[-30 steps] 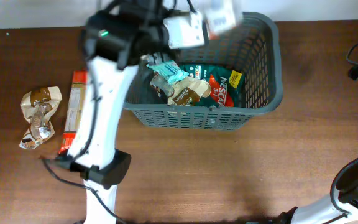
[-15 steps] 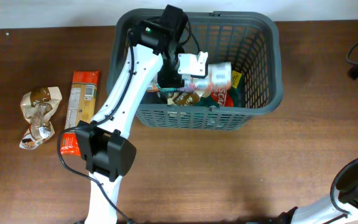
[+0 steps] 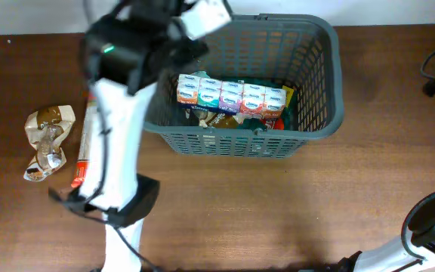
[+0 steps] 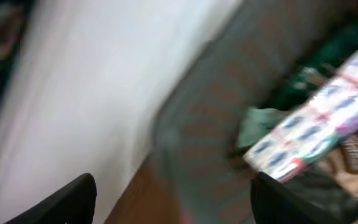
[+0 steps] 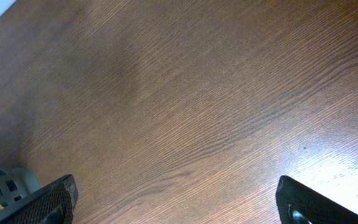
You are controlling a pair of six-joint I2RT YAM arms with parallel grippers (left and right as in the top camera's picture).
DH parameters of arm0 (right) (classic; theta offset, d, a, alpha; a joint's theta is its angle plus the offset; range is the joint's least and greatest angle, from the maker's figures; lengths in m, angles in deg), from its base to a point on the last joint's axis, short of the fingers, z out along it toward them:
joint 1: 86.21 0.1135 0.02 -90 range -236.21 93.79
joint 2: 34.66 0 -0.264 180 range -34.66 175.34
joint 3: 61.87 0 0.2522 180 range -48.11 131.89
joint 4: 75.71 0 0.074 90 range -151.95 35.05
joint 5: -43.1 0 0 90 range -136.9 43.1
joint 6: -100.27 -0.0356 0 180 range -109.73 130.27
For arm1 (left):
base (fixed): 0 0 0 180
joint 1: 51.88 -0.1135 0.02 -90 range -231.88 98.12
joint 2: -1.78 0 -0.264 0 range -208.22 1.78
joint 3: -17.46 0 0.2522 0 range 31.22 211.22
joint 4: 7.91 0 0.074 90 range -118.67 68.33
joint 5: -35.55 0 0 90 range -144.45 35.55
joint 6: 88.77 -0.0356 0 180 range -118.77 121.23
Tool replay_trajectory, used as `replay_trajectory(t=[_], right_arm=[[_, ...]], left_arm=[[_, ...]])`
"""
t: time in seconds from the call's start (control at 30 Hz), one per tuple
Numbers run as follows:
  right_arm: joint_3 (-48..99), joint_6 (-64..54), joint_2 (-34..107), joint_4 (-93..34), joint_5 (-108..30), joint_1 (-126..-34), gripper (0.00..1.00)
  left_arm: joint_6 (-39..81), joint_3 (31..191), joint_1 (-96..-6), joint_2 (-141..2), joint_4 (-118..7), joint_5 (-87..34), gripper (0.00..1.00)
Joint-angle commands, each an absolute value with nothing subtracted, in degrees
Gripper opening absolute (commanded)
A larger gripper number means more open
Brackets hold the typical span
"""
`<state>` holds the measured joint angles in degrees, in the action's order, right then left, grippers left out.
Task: Pack container
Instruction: 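Lift the tissue stack with the left gripper and place it in the basket, then move the left gripper to the pasta package and grasp it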
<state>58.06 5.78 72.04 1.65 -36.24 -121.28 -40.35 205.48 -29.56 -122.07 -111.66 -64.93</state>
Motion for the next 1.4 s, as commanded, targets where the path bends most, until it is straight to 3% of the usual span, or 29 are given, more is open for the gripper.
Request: replay_trajectory(t=[0.0, 0.3, 0.37, 0.47, 0.7, 1.37], right_arm=[[57.91, 5.45, 71.73, 1.62, -35.94, -121.1, 0.99], [57.91, 5.45, 71.73, 1.62, -35.94, -121.1, 0.99], [57.91, 5.45, 71.73, 1.62, -35.91, -121.1, 0.99], [57.91, 5.45, 71.73, 1.62, -35.94, -121.1, 0.99], [57.91, 5.48, 71.73, 1.62, -35.94, -121.1, 0.99], [57.91, 5.45, 71.73, 1.62, -35.94, -121.1, 0.99]], left_arm=[[-33.29, 203.6, -35.24, -116.56, -112.17, -69.04, 0.73], [-27.06, 166.37, -56.27, -101.11, -108.93, -68.39, 0.73], [-24.94, 157.63, -60.64, -100.71, -108.93, -62.48, 0.74], [-24.94, 145.5, -64.99, -101.54, -107.31, -54.27, 0.74], [-18.82, 124.67, -68.18, -105.52, -93.5, -54.0, 0.8], [-14.16, 118.95, -68.18, -121.17, -76.89, -57.24, 0.79]])
